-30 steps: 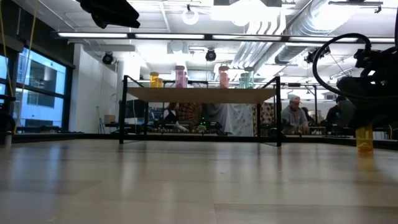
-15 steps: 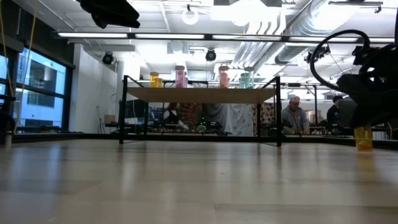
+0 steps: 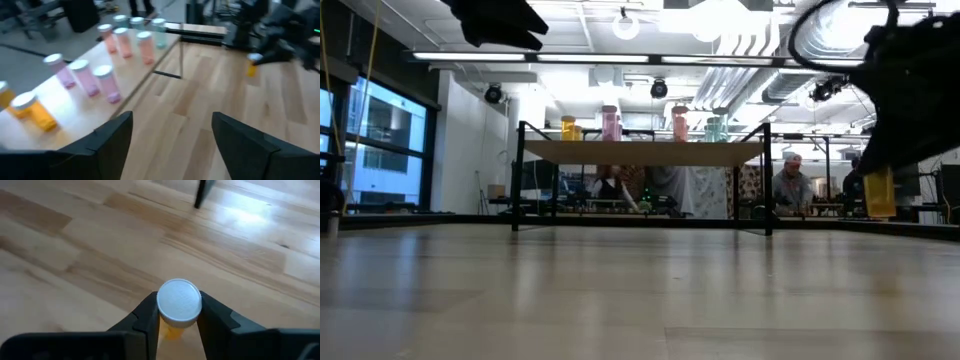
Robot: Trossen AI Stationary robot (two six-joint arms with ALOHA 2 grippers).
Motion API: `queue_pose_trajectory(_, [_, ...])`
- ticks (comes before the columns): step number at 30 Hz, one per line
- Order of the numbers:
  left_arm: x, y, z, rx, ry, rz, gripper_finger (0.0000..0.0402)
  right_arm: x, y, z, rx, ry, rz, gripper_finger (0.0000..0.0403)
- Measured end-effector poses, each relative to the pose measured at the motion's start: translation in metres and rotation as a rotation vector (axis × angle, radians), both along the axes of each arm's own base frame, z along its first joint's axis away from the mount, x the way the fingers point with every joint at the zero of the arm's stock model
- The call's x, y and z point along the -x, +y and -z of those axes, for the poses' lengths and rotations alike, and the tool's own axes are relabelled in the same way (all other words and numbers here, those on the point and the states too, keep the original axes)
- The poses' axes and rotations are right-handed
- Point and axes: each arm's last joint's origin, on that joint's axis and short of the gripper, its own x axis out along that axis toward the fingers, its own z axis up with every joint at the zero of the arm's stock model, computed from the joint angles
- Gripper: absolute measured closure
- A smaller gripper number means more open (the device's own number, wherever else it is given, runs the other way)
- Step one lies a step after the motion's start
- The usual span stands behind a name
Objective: Pick and place medicine bottles onto shelf by color
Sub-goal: Put the orange pill bottle on the shelf aligned with the other orange pill bottles
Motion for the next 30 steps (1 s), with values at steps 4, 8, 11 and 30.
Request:
queue_pose_trajectory(4, [0.000,0.000,0.000,0.009,-0.006,-0.007,0.0121,-0.009,0.007,-0.012,0.004,-0.021,-0.049,0.0307])
queue_pose_trajectory(8, [-0.006,-0.004,0.005,0.066,0.019,0.081,0.0120,-0.019,0.013,-0.032,0.006,-0.042,-0.116,0.0307])
queue_pose_trajectory(11, [-0.012,-0.008,0.011,0.085,0.040,0.093,0.0122,-0.026,0.014,-0.048,0.019,-0.038,-0.172,0.0307])
queue_pose_trajectory(30, [-0.052,-0.050,0.053,0.062,0.011,0.090,0.0123,-0.082,-0.012,-0.120,0.024,-0.055,-0.514,0.0307])
